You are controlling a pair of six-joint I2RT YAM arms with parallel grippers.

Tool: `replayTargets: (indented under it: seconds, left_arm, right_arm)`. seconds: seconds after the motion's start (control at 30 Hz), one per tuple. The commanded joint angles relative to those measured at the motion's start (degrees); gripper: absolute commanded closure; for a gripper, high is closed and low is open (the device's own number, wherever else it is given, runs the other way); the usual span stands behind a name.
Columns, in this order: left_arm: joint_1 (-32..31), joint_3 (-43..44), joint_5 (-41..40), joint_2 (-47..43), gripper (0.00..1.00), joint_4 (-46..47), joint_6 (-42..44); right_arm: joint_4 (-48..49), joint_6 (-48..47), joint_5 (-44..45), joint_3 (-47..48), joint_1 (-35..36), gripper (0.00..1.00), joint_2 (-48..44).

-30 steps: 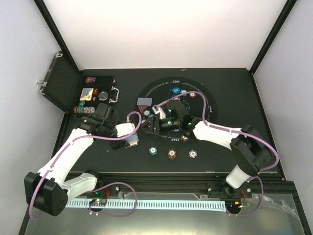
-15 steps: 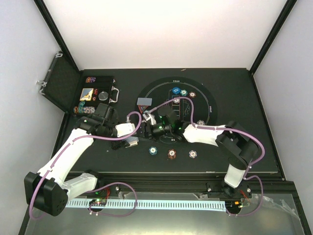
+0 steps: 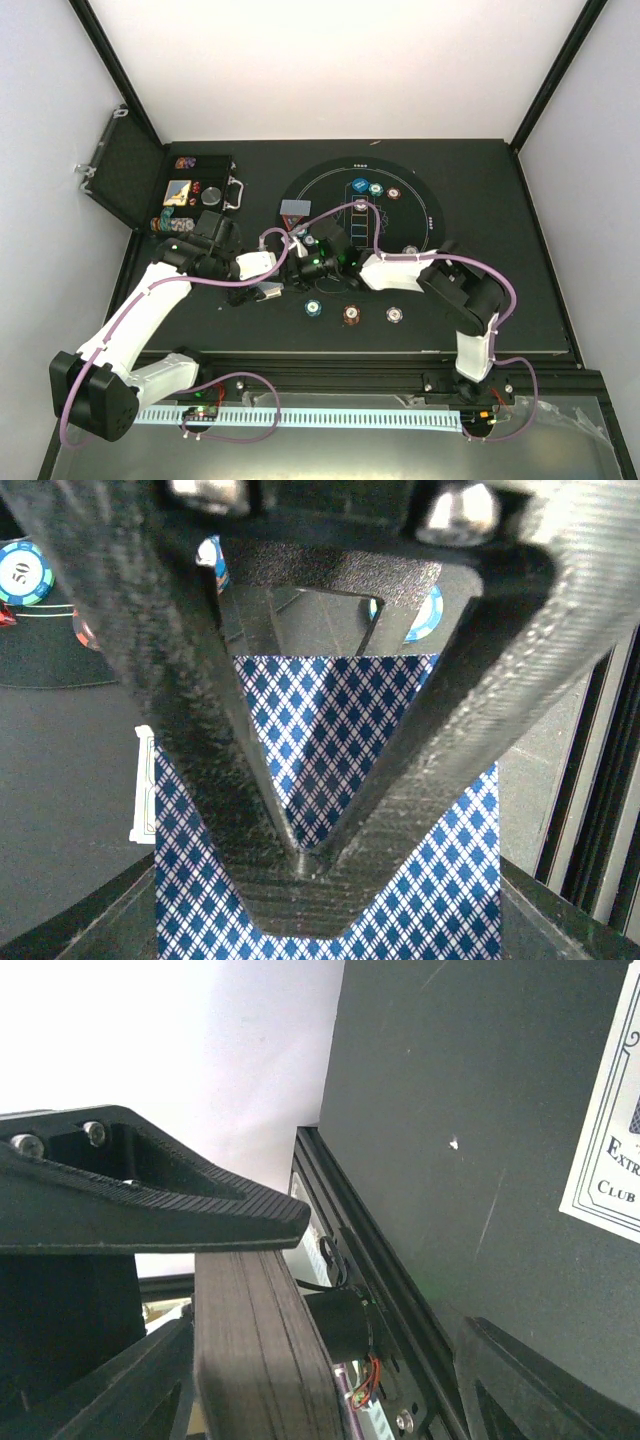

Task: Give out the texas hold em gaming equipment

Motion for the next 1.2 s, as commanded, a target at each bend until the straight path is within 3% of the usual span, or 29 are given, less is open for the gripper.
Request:
replayTargets:
  seconds: [0.0, 0.53, 0.93, 1.17]
  left_arm:
    - [0.3, 2.5, 1.4, -0.1, 0.98, -0.1, -0.1]
    - [0.3, 2.6, 1.3, -0.2, 0.98, -0.3, -0.1]
    - [0.3, 1.9, 1.0, -0.5, 0.98, -0.1, -0.1]
    - [0.3, 1.8, 1.2, -0.4, 0.99, 0.1, -0.1]
  right_arm:
    - [2.5, 0.9, -0.6, 1.4, 0.2, 0.28, 1.7]
    - [-1.0, -3.4, 0.9, -5.0, -3.7, 0.41, -0.9]
    - [-4.8, -5.7, 2.6, -5.7, -4.5, 0.75, -5.7]
    - [-8.6, -7.9, 3.4, -5.7, -5.5, 0.9, -8.5]
